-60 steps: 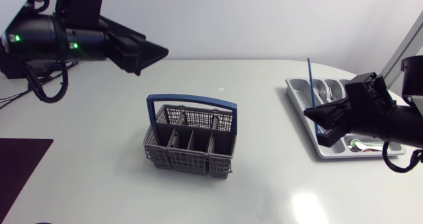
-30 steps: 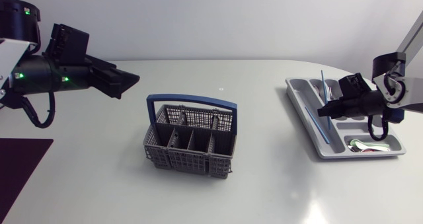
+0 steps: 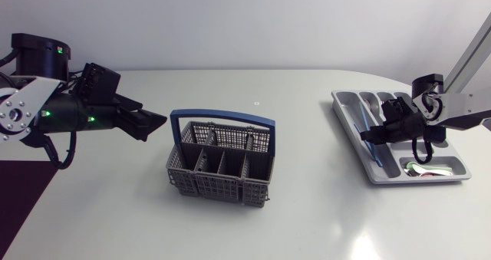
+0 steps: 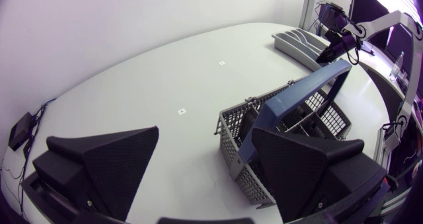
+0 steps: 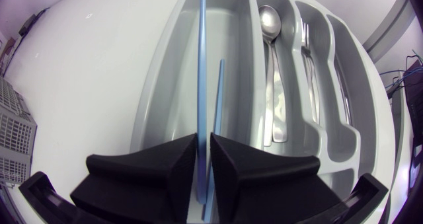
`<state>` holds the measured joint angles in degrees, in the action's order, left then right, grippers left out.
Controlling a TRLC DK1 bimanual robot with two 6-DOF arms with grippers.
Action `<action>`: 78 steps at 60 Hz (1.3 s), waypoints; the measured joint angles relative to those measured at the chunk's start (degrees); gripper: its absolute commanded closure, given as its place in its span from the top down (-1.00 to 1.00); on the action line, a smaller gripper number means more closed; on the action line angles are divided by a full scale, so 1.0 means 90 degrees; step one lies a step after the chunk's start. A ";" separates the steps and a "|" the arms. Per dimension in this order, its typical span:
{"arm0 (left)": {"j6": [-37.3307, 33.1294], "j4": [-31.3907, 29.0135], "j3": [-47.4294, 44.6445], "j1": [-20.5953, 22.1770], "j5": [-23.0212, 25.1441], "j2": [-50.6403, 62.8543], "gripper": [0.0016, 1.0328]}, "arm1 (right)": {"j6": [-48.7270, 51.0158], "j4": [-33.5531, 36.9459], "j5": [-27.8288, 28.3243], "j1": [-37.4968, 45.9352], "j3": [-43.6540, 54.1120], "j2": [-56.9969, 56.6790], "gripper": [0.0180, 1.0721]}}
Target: Unload the cutlery basket into the drawer organizer.
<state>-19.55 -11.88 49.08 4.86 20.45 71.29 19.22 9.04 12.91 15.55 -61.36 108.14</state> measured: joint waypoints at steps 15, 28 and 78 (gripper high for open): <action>-0.0104 0.0019 -0.0168 -0.0058 0.0002 0.0083 0.88 | -0.0019 0.0015 -0.0301 -0.0248 0.0420 -0.0848 0.26; -0.0503 -0.0272 -0.0323 -0.0153 0.0000 0.0197 0.88 | -0.0032 0.0522 -0.0197 -0.1389 0.1248 -0.3092 0.33; -0.1333 -0.0651 -0.0913 0.0559 -0.0340 0.0493 0.87 | -0.0833 0.0792 -0.0304 -0.5093 0.2123 -0.3483 0.33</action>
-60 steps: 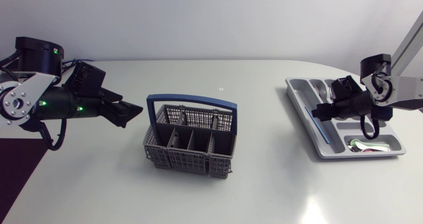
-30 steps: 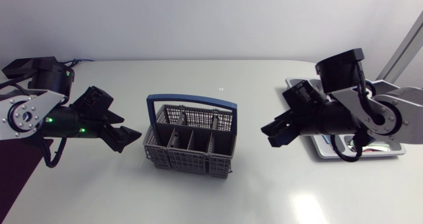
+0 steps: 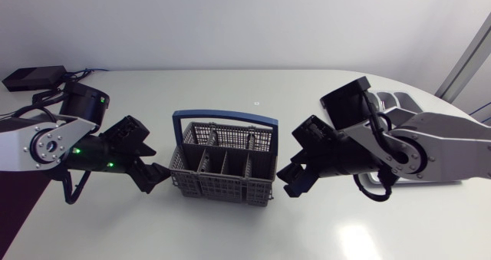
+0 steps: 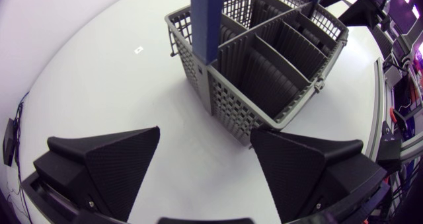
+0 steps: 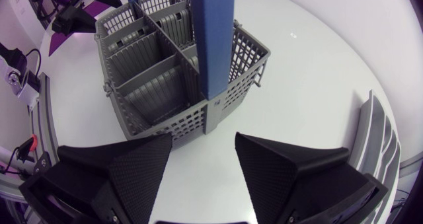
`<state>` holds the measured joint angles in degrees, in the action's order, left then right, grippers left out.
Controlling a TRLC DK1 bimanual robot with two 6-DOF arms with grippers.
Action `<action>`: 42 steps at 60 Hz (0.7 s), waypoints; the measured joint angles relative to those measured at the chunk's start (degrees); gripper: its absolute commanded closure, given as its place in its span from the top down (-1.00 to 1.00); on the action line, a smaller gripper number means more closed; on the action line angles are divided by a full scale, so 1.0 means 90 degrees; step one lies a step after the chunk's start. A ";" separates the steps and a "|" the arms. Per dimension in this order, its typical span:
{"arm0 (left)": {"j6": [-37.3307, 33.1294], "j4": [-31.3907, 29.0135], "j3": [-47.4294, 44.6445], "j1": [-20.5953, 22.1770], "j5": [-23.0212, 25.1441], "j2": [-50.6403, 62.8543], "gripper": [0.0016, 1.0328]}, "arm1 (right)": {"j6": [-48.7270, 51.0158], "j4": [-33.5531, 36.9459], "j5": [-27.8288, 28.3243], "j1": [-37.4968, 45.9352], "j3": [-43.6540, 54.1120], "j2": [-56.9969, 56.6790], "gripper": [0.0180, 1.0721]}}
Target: Unload the cutlery basket into the drawer organizer.
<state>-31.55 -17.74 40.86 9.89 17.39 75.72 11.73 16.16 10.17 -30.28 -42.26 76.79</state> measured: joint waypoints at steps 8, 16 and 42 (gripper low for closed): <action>0.0002 0.0058 0.0032 0.0301 -0.0216 0.0124 0.86 | 0.0000 -0.0012 -0.0066 0.0078 -0.0041 0.0267 0.33; 0.0010 0.0078 0.0187 0.0481 -0.0308 0.0323 0.87 | 0.0002 -0.0109 -0.0121 0.0267 -0.0104 0.0476 0.33; 0.0170 0.0238 0.0767 0.0755 -0.0644 0.0947 0.87 | 0.0027 -0.0153 -0.0233 0.0629 -0.0525 0.0770 0.33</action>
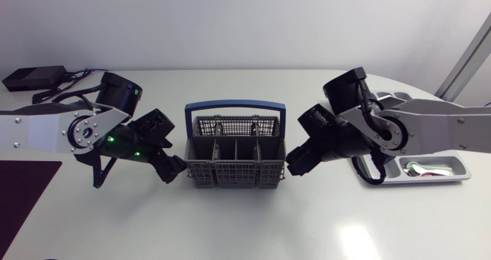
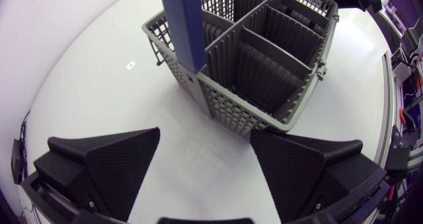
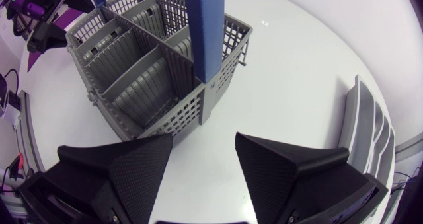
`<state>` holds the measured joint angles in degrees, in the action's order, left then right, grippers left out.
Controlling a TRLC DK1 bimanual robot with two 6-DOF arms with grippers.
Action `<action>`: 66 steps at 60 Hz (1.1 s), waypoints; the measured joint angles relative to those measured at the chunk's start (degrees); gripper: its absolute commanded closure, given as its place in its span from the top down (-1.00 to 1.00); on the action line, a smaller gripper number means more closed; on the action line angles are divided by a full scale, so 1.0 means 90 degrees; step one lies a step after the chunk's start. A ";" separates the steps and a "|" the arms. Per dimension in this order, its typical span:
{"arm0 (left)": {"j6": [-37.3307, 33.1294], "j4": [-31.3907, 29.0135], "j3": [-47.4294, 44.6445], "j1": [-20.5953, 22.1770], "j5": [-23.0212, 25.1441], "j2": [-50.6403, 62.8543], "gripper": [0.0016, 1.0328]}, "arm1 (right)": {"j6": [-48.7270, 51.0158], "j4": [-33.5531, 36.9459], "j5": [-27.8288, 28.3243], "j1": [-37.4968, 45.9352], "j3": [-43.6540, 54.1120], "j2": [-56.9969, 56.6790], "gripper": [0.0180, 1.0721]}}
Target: Unload the cutlery basket into the drawer organizer.
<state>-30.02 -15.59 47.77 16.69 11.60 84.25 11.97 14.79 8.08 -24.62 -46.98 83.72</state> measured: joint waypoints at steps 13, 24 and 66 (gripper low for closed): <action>0.0000 0.0015 0.0051 0.0000 -0.0039 0.0051 0.87 | 0.0002 0.0000 -0.0002 -0.0002 -0.0002 0.0000 0.33; -0.0002 0.0032 0.0051 -0.0010 -0.0036 0.0051 0.90 | 0.0000 -0.0002 -0.0148 -0.0007 -0.0002 0.0000 0.43; 0.0629 0.0148 -0.0420 -0.1559 0.0061 -0.1826 0.90 | 0.0345 -0.0146 -0.0772 0.0971 0.0406 -0.1263 0.91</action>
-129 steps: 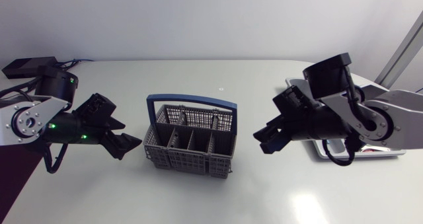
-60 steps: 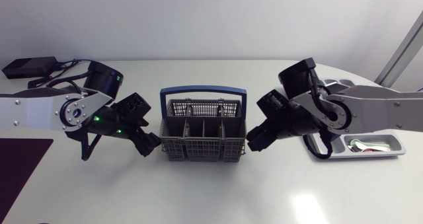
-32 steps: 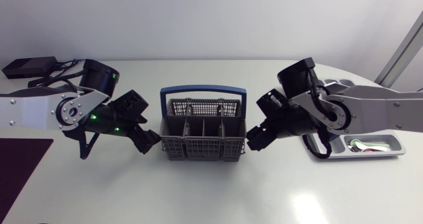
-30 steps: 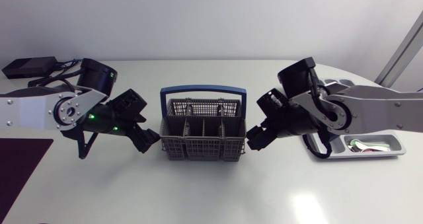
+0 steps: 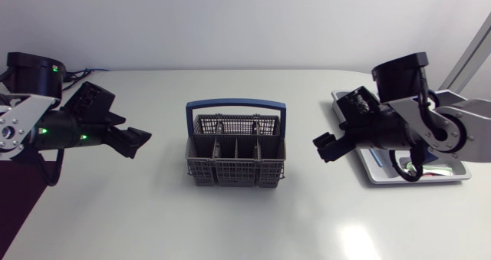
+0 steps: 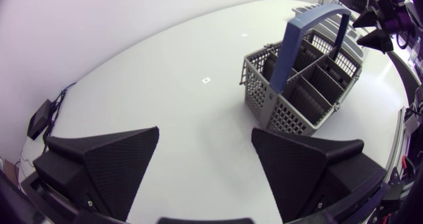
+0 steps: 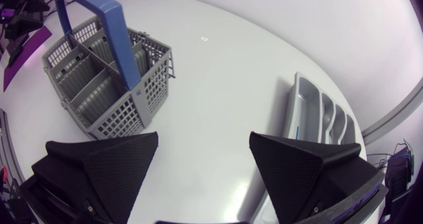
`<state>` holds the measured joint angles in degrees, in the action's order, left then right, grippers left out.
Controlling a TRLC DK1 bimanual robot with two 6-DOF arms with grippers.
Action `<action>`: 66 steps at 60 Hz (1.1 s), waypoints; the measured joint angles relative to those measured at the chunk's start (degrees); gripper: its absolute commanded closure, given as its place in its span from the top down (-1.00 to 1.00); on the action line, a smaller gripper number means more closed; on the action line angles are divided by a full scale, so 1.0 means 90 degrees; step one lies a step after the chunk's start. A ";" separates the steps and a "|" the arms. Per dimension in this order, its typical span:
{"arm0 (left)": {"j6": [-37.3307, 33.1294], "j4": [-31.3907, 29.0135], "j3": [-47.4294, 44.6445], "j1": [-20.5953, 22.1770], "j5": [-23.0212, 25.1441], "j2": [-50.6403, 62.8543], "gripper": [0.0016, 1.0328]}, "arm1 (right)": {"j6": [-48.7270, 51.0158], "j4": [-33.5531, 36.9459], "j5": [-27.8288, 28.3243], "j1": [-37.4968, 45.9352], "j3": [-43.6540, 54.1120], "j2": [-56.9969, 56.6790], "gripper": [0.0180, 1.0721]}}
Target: Unload the cutlery basket into the drawer organizer.
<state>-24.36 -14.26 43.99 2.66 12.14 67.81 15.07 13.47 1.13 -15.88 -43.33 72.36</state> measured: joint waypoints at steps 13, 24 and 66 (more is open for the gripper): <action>0.0080 0.0066 -0.0452 -0.0391 0.0002 -0.1134 0.90 | 0.0022 -0.0172 0.0007 0.0828 0.0423 -0.0746 0.91; 0.0362 0.0240 -0.0763 -0.0515 0.0027 -0.2081 0.90 | 0.0172 -0.0571 -0.0017 0.1270 0.0848 -0.1574 0.91; 0.1027 0.0862 -0.2186 -0.0629 -0.0005 -0.4381 0.90 | 0.0809 -0.1756 -0.0607 0.1882 0.2817 -0.4600 0.91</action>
<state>-15.11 -6.50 24.32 -3.01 12.10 28.38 22.35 -2.33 -4.34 1.06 -17.98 30.96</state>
